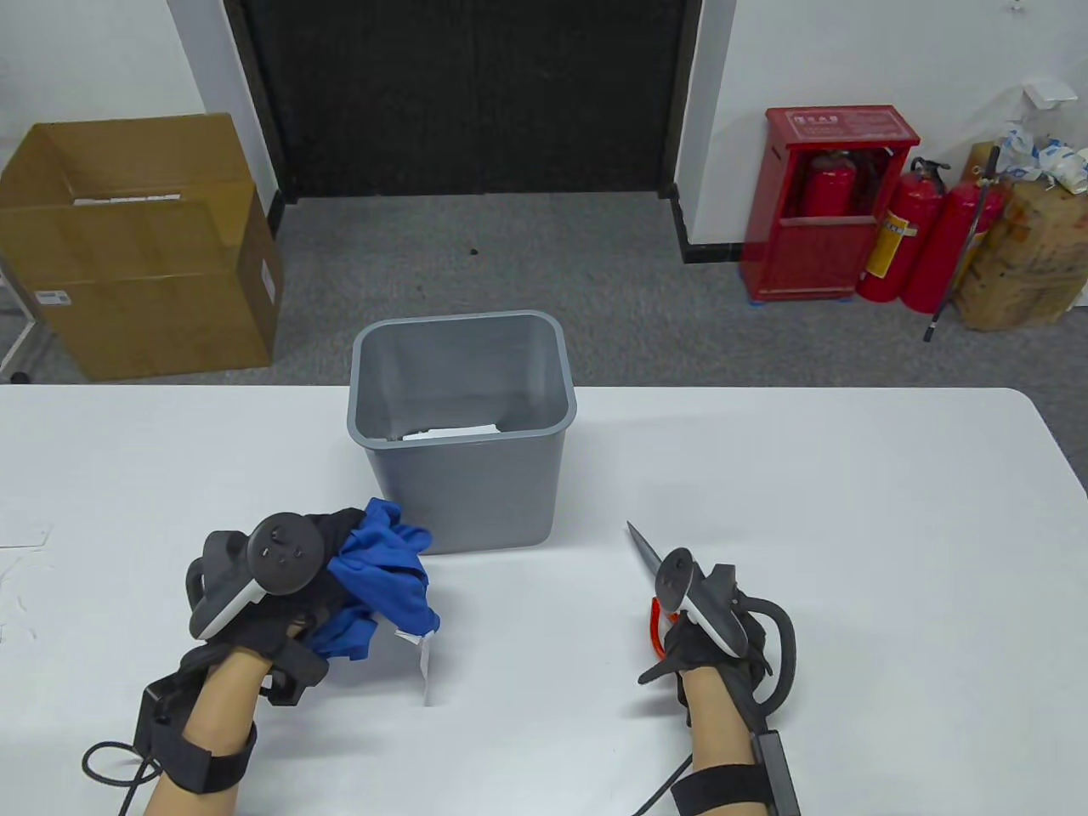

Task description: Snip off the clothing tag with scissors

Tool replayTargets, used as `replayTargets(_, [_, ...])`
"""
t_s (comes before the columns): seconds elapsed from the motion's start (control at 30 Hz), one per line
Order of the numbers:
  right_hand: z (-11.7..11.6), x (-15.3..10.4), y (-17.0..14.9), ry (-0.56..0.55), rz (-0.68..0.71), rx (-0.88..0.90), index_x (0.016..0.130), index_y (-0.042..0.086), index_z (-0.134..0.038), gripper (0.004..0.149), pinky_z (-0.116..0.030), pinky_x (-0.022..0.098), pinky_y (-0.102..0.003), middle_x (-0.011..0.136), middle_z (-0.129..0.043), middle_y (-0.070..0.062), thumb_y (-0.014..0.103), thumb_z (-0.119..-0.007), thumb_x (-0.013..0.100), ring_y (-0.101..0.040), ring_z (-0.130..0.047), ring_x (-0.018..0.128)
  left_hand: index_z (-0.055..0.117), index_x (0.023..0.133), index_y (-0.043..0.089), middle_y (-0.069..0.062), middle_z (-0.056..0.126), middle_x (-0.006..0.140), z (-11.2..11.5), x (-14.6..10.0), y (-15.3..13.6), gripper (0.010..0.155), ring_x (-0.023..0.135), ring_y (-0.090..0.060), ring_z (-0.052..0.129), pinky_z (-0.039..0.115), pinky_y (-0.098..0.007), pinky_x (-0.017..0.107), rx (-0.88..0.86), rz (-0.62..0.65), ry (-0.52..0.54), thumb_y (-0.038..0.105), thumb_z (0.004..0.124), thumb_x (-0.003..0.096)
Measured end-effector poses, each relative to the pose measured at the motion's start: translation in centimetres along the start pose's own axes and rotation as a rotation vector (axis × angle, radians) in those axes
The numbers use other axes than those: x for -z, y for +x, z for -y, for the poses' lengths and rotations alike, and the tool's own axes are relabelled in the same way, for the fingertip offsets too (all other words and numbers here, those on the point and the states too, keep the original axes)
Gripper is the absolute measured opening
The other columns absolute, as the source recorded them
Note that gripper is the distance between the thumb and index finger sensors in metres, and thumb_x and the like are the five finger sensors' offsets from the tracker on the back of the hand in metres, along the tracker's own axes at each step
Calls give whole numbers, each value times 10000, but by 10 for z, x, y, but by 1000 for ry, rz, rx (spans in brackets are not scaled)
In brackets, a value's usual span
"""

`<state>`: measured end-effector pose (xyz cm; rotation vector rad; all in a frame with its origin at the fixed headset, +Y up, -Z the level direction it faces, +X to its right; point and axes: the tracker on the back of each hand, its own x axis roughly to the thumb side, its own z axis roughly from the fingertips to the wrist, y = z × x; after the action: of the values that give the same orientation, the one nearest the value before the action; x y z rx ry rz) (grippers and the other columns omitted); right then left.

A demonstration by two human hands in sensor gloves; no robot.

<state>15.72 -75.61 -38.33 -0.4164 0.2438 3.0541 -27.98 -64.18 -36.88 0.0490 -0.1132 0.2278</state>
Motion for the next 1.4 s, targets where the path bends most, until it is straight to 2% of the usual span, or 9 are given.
replayTargets(0.27, [6, -9, 4, 60, 59, 418, 806, 41, -628, 652, -828, 262, -457, 738, -872, -133, 372, -912, 322, -309, -1047, 517, 642, 1056, 423, 65, 820, 1036, 3, -2, 1, 619, 869, -231, 950, 575, -661, 784, -1, 5, -12, 503, 911, 504])
replayTargets(0.4, [12, -15, 15, -39, 151, 537, 766, 92, -651, 541, -787, 227, -442, 670, -882, -68, 329, -909, 354, -253, -1030, 435, 641, 1056, 424, 67, 821, 1035, 2, -1, -1, 619, 868, -231, 950, 572, -661, 786, -12, 0, -8, 505, 910, 505])
replayTargets(0.5, [19, -22, 28, -123, 308, 629, 686, 133, -733, 478, -804, 159, -411, 576, -938, -22, 387, -921, 326, -215, -1056, 330, 642, 1056, 421, 66, 821, 1033, 1, 0, -5, 619, 866, -231, 952, 573, -662, 784, -28, -9, -7, 505, 910, 505])
replayTargets(0.6, [24, -31, 45, -101, 386, 657, 688, 125, -754, 464, -820, 175, -419, 590, -950, -33, 370, -927, 333, -236, -1069, 353, 644, 1056, 417, 61, 824, 1030, 1, 0, -10, 620, 861, -232, 954, 573, -663, 783, -50, -25, -5, 504, 911, 503])
replayTargets(0.8, [26, -42, 78, 66, 540, 780, 728, 81, -726, 487, -770, 211, -472, 625, -912, -86, 304, -932, 348, -276, -1026, 381, 645, 1056, 414, 59, 826, 1026, 0, 0, -14, 621, 860, -235, 952, 572, -665, 781, -63, -40, -3, 500, 915, 503])
replayTargets(0.9, [28, -49, 88, 78, 600, 768, 738, 84, -705, 491, -743, 218, -478, 636, -892, -80, 308, -919, 357, -290, -998, 388, 646, 1056, 414, 58, 826, 1025, 0, 0, -14, 621, 857, -235, 954, 573, -664, 781, -68, -43, 0, 501, 915, 503])
replayTargets(1.17, [18, -56, 105, 263, 748, 746, 712, 115, -722, 607, -726, 155, -433, 589, -905, -49, 569, -861, 334, -253, -986, 335, 648, 1057, 402, 51, 834, 1013, -2, -1, -20, 625, 843, -236, 960, 575, -666, 775, -96, -96, 40, 510, 914, 502])
replayTargets(1.23, [13, -58, 111, 207, 767, 717, 701, 124, -735, 629, -728, 139, -421, 572, -915, -41, 611, -850, 320, -245, -989, 319, 643, 1061, 394, 40, 838, 1000, -3, -2, -23, 633, 830, -239, 961, 577, -665, 773, -121, -128, 69, 515, 914, 502])
replayTargets(1.4, [1, -62, 123, 279, 783, 679, 725, 124, -714, 737, -718, 163, -421, 601, -894, -50, 728, -778, 308, -261, -969, 347, 609, 1085, 388, 28, 852, 969, -3, -3, -30, 670, 798, -238, 971, 582, -665, 767, -150, -184, 97, 528, 911, 503])
